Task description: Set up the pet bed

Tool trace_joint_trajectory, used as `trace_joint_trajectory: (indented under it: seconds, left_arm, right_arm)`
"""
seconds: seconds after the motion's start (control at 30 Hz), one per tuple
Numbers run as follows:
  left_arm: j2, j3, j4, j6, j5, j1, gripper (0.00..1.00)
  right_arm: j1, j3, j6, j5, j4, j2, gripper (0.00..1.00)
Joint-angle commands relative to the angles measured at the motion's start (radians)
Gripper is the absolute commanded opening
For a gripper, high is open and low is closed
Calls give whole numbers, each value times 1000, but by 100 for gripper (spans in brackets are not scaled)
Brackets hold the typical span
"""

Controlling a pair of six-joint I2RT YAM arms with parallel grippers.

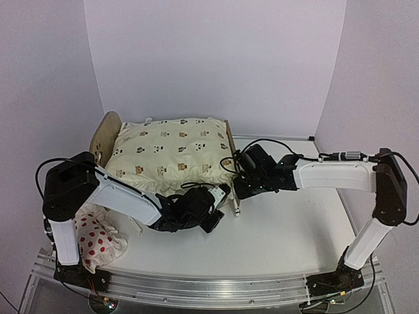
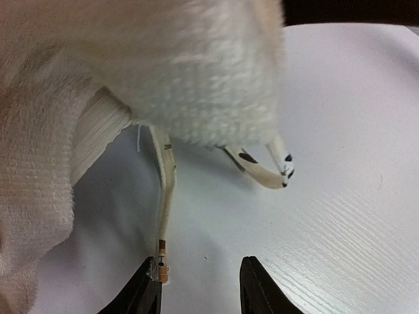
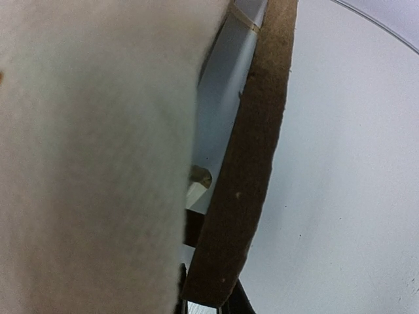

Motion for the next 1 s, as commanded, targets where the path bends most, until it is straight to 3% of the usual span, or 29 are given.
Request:
trace_joint_trajectory:
  seconds: [0.0,0.3,0.57,0.97]
  left_arm:
    - [37,20,-10,16,-17,45,41]
    - [127,57,11,42,79,64,38]
    - [167,52,31,51,76,68,0]
    - [-15,-50,-34,-8,60,69,0]
  right_arm:
    - [11,36,5,-53,131,-120,0]
    - [12,38,11,-62,115,-129,0]
    - [12,58,9,-67,114,-113,0]
    - [12,171,-6,-77,115,18,0]
